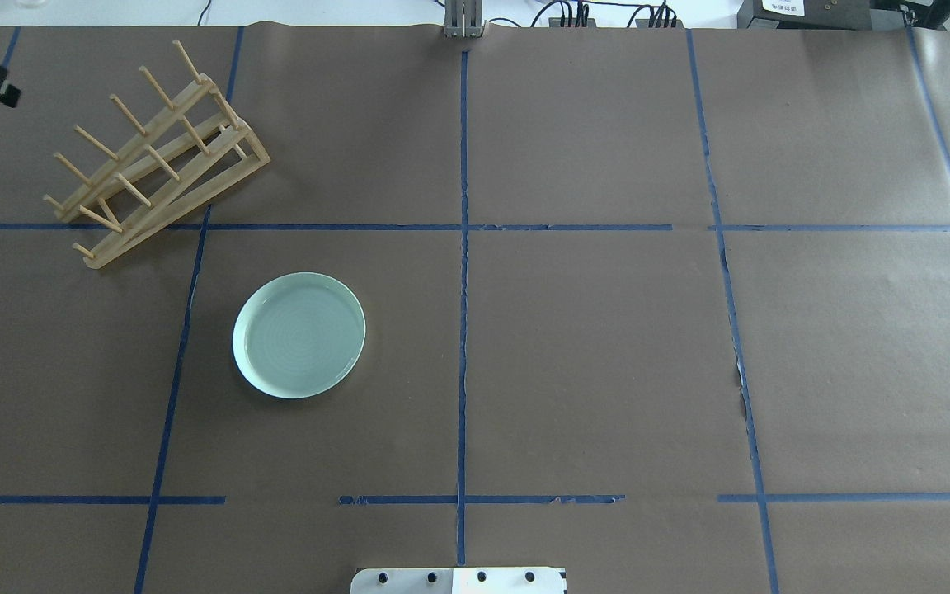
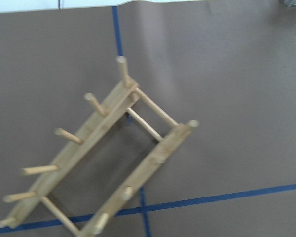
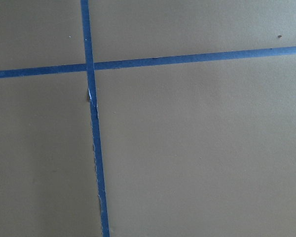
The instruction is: Place plate on table
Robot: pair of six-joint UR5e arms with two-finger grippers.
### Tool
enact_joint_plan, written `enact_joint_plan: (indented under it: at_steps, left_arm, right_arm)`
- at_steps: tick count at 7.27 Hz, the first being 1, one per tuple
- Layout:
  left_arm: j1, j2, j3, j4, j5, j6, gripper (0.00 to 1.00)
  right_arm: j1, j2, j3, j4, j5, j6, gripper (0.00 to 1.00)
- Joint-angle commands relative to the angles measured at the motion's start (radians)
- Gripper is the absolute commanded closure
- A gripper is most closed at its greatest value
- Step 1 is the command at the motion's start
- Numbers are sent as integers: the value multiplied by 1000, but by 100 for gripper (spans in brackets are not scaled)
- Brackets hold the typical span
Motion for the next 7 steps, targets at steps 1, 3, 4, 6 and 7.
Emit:
enact_joint_plan:
  at_steps: [1, 3, 4, 6, 7]
  left_arm:
    - [-157, 196, 46, -16, -14, 240, 0]
    - [-184, 296, 43, 5, -13, 242, 0]
    - [-184, 313, 45, 7, -14, 242, 0]
    - [-188, 327, 46, 7, -43, 245, 0]
    - [-191, 351, 58, 7, -115, 238, 0]
  right_arm:
    - [0, 0, -1, 0, 0, 0, 0]
    - [0, 0, -1, 0, 0, 0, 0]
    - [0, 0, -1, 0, 0, 0, 0]
    - [0, 0, 0, 0, 0, 0, 0]
    - [0, 0, -1, 0, 0, 0, 0]
